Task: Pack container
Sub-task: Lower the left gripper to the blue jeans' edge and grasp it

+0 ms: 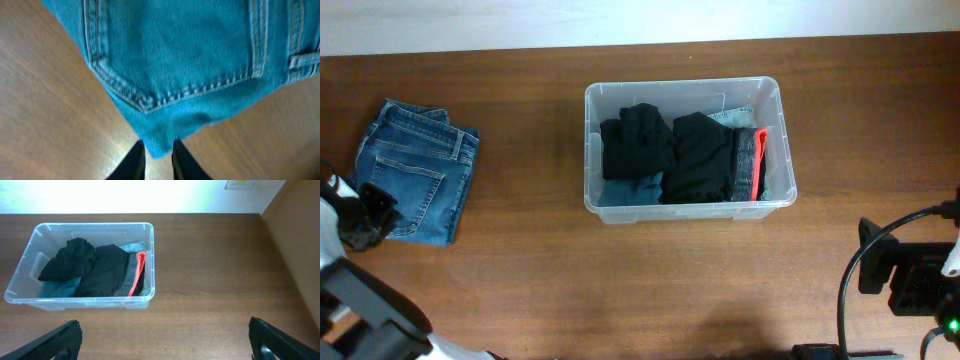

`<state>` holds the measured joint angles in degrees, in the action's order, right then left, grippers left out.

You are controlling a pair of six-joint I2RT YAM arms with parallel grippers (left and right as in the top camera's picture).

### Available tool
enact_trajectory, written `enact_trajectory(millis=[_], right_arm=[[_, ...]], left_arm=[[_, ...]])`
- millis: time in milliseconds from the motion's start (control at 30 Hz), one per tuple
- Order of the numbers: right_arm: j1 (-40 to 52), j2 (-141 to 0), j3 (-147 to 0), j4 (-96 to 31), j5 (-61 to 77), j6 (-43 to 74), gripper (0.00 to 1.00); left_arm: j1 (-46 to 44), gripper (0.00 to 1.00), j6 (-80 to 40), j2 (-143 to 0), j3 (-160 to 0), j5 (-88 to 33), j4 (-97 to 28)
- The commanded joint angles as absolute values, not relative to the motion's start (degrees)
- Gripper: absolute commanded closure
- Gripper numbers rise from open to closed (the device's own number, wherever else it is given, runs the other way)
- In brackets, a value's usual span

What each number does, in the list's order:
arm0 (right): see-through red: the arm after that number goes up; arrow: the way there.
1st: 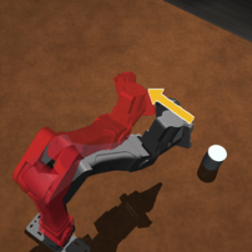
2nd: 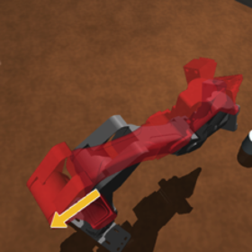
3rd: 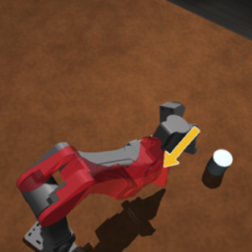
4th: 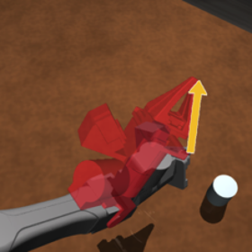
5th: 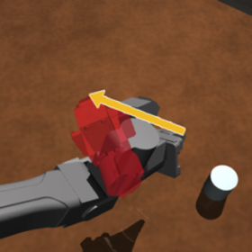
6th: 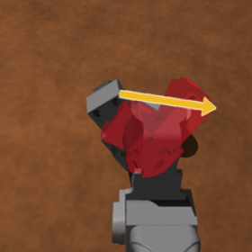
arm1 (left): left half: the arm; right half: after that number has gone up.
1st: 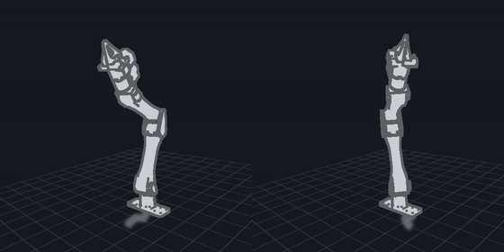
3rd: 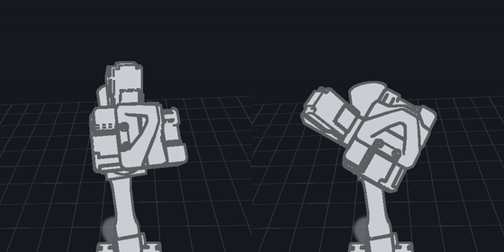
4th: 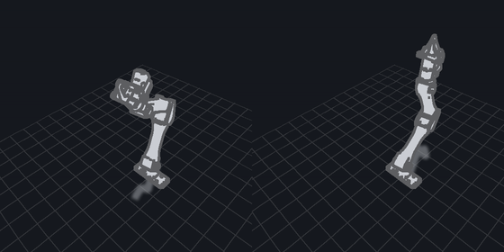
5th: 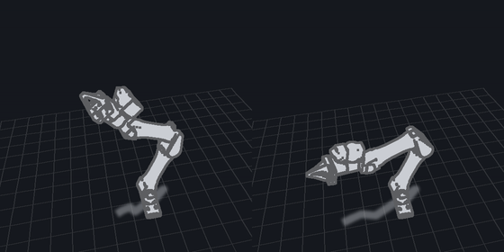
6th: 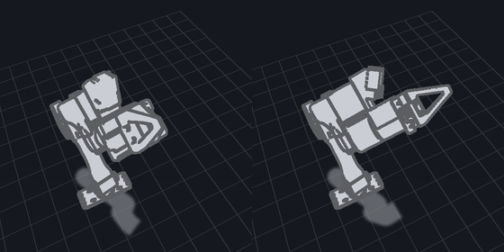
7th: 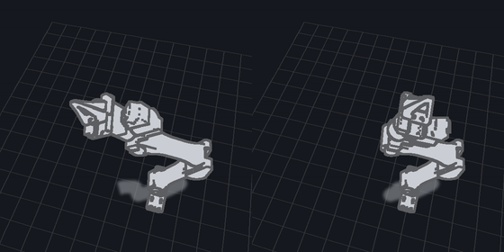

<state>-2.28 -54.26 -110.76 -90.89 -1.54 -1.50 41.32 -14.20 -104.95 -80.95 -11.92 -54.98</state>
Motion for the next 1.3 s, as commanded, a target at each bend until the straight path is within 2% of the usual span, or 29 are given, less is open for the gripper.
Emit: enact_trajectory(millis=[0, 433, 467, 500, 533, 600, 700, 800, 867, 900, 1067, 1267], right_arm=[[-2.66, -54.41, -110.85, -90.67, -2.20, -1.19, 0.02], [-2.66, -54.41, -110.85, -90.67, -2.20, -1.19, 0.01], [-2.66, -54.41, -110.85, -90.67, -2.20, -1.19, 0.02], [-2.66, -54.41, -110.85, -90.67, -2.20, -1.19, 0.02], [-2.66, -54.41, -110.85, -90.67, -2.20, -1.19, 0.02], [-2.66, -54.41, -110.85, -90.67, -2.20, -1.19, 0.01], [-2.66, -54.41, -110.85, -90.67, -2.20, -1.19, 0.01], [-2.66, -54.41, -110.85, -90.67, -2.20, -1.19, 0.02], [-2.66, -54.41, -110.85, -90.67, -2.20, -1.19, 0.01], [-2.66, -54.41, -110.85, -90.67, -2.20, -1.19, 0.02], [-2.66, -54.41, -110.85, -90.67, -2.20, -1.19, 0.02], [-2.66, -54.41, -110.85, -90.67, -2.20, -1.19, 0.02]], left_arm=[[41.41, 0.80, -14.09, -99.90, -73.10, -13.89, -49.80], [45.30, 0.79, -13.17, -99.61, -60.75, -23.86, -37.12], [45.58, 0.77, -12.19, -99.61, -60.75, -25.15, -36.77], [46.04, 0.62, -11.44, -99.61, -60.73, -26.55, -36.45], [46.26, 0.55, -11.44, -99.61, -60.73, -26.63, -36.42], [46.46, 0.48, -11.44, -99.61, -60.73, -26.61, -36.38], [46.57, 0.45, -11.46, -99.61, -60.71, -26.61, -36.40], [46.57, 0.23, -11.51, -99.61, -60.71, -26.61, -36.36], [46.57, 0.13, -12.21, -99.61, -60.69, -26.85, -36.21], [46.57, 0.04, -12.82, -99.61, -60.58, -26.87, -36.10], [46.57, 0.02, -13.26, -99.61, -56.95, -27.27, -31.88], [46.57, 0.02, -16.69, -99.61, -50.26, -32.53, -21.19]])
